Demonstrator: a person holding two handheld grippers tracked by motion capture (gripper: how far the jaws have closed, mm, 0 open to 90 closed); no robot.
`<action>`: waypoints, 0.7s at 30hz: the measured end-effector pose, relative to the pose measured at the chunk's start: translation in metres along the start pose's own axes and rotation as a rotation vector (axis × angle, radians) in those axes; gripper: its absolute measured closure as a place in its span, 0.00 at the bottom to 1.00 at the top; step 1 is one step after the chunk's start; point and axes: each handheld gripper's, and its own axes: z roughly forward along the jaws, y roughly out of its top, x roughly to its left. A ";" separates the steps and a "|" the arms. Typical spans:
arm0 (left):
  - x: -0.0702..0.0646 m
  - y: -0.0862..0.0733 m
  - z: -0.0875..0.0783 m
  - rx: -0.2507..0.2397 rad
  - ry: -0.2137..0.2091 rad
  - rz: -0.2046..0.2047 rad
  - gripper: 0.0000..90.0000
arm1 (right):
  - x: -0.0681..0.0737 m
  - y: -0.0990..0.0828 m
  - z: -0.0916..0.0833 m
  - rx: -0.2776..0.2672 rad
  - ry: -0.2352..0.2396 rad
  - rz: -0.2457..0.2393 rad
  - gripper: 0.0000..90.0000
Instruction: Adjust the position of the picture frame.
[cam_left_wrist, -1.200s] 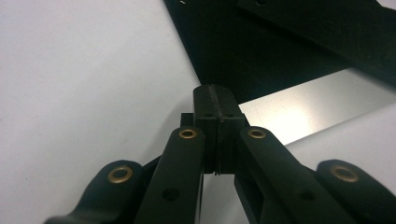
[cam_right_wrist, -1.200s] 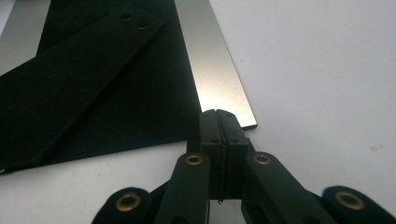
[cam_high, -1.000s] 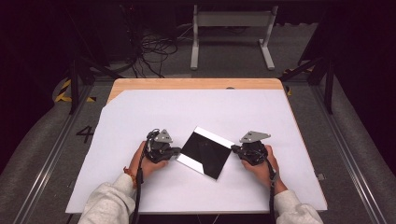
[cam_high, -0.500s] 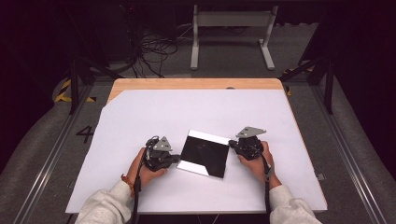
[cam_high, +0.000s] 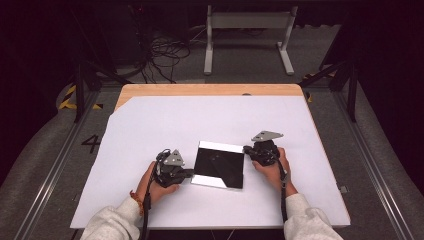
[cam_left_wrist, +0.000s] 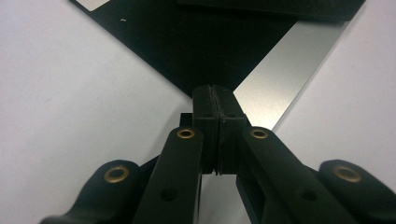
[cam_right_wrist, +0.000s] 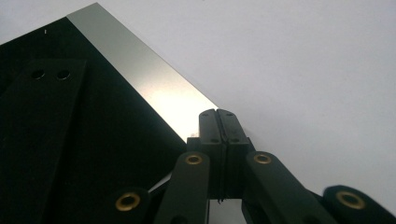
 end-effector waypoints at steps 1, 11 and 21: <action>0.000 0.000 -0.001 0.002 0.001 0.010 0.97 | 0.001 0.000 -0.001 0.003 0.003 -0.003 1.00; -0.006 -0.006 -0.007 0.021 -0.057 0.027 0.97 | 0.015 -0.009 -0.012 0.017 0.046 -0.036 1.00; -0.009 -0.006 -0.006 0.023 -0.080 0.034 0.99 | 0.016 -0.006 -0.007 0.003 0.025 -0.035 1.00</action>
